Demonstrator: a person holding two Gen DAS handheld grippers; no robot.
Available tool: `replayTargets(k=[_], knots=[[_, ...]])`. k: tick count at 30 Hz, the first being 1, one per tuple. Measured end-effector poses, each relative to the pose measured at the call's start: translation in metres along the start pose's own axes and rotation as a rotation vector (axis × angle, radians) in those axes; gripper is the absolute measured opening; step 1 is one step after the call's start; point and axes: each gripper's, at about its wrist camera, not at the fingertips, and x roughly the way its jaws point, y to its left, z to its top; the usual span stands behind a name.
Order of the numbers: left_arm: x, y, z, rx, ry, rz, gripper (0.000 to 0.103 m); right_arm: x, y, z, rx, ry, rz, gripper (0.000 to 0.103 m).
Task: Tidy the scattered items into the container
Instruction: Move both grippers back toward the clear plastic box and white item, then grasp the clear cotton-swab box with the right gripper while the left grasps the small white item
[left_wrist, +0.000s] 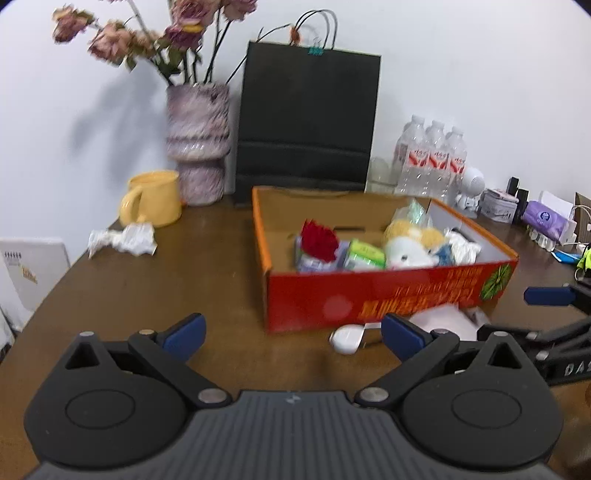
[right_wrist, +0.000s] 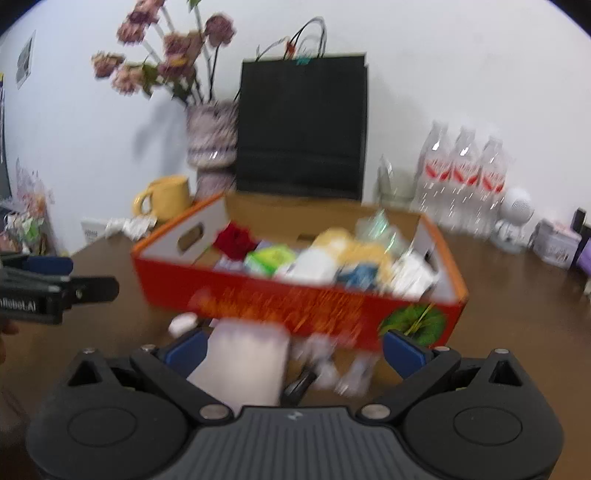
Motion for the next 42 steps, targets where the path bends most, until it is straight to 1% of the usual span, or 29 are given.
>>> replayTargets(k=[4,9,15,18,19,20,21,22,25,29,32,34,35,37,38,41,42], knots=[[-0.003,0.009,-0.016,-0.017,0.028,0.009,0.103,0.006,0.014,-0.015,-0.001,0.014,-0.013,0.102],[-0.002,0.015,-0.031,-0.017,0.069,0.006,0.103,0.01,0.026,-0.021,-0.004,0.011,-0.026,0.102],[0.01,0.012,-0.026,-0.012,0.078,-0.015,0.103,0.02,0.035,-0.018,-0.016,0.007,-0.036,0.102],[0.023,0.007,-0.02,-0.007,0.093,-0.025,0.102,0.027,0.04,-0.018,-0.042,0.012,-0.039,0.096],[0.028,0.005,-0.018,-0.006,0.099,-0.025,0.098,0.029,0.04,-0.018,-0.048,0.016,-0.034,0.089],[0.032,0.003,-0.017,-0.007,0.101,-0.028,0.097,0.032,0.04,-0.018,-0.05,0.024,-0.026,0.08],[0.036,0.001,-0.016,-0.009,0.106,-0.036,0.094,0.034,0.039,-0.018,-0.047,0.034,-0.012,0.075],[0.04,-0.002,-0.014,-0.009,0.11,-0.042,0.091,0.035,0.037,-0.019,-0.04,0.042,-0.001,0.067],[0.048,-0.011,-0.013,0.004,0.114,-0.054,0.088,0.032,0.029,-0.02,-0.012,0.03,0.024,0.066],[0.058,-0.022,-0.012,0.019,0.119,-0.054,0.083,0.022,0.02,-0.02,0.002,-0.016,0.031,0.065],[0.065,-0.028,-0.01,0.014,0.122,-0.049,0.076,0.017,0.013,-0.019,0.005,-0.039,0.03,0.065],[0.071,-0.032,-0.009,0.009,0.127,-0.05,0.068,0.014,0.007,-0.019,0.001,-0.046,0.025,0.065],[0.073,-0.033,-0.008,0.008,0.129,-0.05,0.066,0.013,0.004,-0.019,0.0,-0.048,0.024,0.065],[0.078,-0.036,-0.008,0.008,0.135,-0.04,0.058,0.011,-0.002,-0.02,0.001,-0.053,0.025,0.065],[0.08,-0.037,-0.008,0.006,0.139,-0.037,0.056,0.01,-0.006,-0.02,0.002,-0.055,0.024,0.065],[0.083,-0.038,-0.008,0.005,0.138,-0.032,0.044,0.007,-0.014,-0.02,0.012,-0.063,0.024,0.065],[0.083,-0.039,-0.008,0.006,0.137,-0.037,0.038,0.007,-0.016,-0.021,0.014,-0.065,0.024,0.065]])
